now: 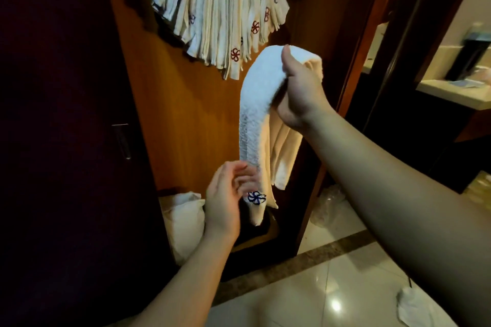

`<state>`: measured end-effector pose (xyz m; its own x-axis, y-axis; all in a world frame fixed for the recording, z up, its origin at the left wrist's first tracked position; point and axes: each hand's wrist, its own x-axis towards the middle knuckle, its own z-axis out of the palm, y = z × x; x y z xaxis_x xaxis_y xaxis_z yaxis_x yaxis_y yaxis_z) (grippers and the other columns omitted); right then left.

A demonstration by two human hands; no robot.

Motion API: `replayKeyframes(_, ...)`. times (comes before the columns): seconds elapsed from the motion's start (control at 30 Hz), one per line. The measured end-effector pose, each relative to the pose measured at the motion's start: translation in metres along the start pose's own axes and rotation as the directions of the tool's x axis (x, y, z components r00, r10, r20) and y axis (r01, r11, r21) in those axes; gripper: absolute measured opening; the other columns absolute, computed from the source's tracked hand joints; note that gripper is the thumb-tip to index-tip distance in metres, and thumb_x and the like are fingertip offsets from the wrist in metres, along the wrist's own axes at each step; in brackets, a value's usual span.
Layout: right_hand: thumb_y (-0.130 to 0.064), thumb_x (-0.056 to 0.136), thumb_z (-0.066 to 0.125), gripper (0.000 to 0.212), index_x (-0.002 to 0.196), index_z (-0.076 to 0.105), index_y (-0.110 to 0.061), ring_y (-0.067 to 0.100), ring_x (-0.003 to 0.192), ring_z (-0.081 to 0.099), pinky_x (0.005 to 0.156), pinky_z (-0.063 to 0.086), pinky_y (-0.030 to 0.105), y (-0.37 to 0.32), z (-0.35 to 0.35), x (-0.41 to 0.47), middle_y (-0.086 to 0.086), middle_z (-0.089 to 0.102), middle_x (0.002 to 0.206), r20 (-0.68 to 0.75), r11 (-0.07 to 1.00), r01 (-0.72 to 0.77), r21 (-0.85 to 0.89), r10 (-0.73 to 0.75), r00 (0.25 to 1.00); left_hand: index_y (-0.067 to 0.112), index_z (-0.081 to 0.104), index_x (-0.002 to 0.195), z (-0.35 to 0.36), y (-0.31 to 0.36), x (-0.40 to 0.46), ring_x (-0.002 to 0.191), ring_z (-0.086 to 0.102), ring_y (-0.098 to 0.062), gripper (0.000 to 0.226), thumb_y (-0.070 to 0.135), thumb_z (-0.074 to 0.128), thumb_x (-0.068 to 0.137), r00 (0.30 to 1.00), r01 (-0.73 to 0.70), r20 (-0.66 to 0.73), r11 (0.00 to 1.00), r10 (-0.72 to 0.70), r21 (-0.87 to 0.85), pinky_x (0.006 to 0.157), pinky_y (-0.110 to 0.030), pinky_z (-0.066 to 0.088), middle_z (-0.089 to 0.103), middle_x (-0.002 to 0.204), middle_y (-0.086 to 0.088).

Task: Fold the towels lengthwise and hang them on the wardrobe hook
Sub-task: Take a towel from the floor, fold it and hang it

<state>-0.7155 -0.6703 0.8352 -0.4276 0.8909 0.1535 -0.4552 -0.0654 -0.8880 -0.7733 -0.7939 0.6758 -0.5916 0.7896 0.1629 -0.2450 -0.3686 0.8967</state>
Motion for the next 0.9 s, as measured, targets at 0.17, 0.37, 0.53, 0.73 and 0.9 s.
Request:
replayKeyframes(0.17,-0.054,0.096,0.052,0.066,0.140,0.044,-0.006,0.030,0.118,0.059,0.107,0.045,0.053,-0.002,0.027,0.000,0.012,0.061,0.128,0.052,0.935,0.094,-0.341,-0.081,0.995,0.038,0.032,0.151,0.036,0.026,0.001,0.142,0.030,0.003,0.077,0.076,0.017,0.086,0.939,-0.090,0.344,0.969,0.007,0.228,0.117,-0.026,0.022,0.035,0.157,0.016)
replayKeyframes(0.37,-0.067,0.080,0.050,0.095,0.149,0.034,-0.004,0.030,0.122,0.057,0.103,0.049,0.051,-0.015,0.042,0.001,0.013,0.055,0.136,0.159,0.872,0.225,-0.436,-0.172,0.972,0.025,0.020,0.156,0.064,0.059,0.033,0.145,0.018,-0.008,0.101,0.079,0.008,0.072,0.971,0.058,0.193,0.926,-0.138,0.372,0.119,-0.035,0.006,0.027,0.156,0.011)
replayKeyframes(0.53,-0.060,0.095,0.048,0.073,0.145,0.042,-0.008,0.008,0.111,0.056,0.101,0.042,0.029,-0.031,0.027,0.017,-0.011,0.057,0.116,0.179,0.812,0.305,-0.497,-0.248,0.952,0.014,0.044,0.145,0.061,0.082,0.066,0.135,0.044,-0.022,0.147,0.109,0.017,0.035,0.998,0.057,-0.007,0.926,-0.059,0.374,0.108,-0.023,0.029,0.047,0.146,-0.002)
replayKeyframes(0.73,-0.051,0.103,0.039,0.052,0.135,0.057,-0.014,0.006,0.105,0.051,0.087,0.035,0.015,-0.035,-0.014,0.070,-0.009,0.059,0.118,0.184,0.615,0.385,-0.689,-0.365,0.913,0.026,0.060,0.116,0.053,0.096,0.129,0.088,0.070,0.000,0.043,0.057,0.034,0.100,0.980,-0.100,-0.178,0.993,0.086,-0.067,0.069,-0.012,0.052,0.072,0.102,0.005)
replayKeyframes(0.9,-0.054,0.103,0.036,0.058,0.142,0.051,-0.013,0.014,0.120,0.051,0.107,0.032,0.027,-0.034,-0.029,0.129,0.003,0.054,0.140,0.093,0.697,0.319,-0.642,-0.342,0.935,0.017,0.065,0.115,0.050,0.121,0.190,0.096,0.071,-0.012,0.044,0.050,0.056,0.087,0.976,-0.175,-0.121,0.984,0.178,0.037,0.092,-0.028,0.055,0.077,0.098,-0.003)
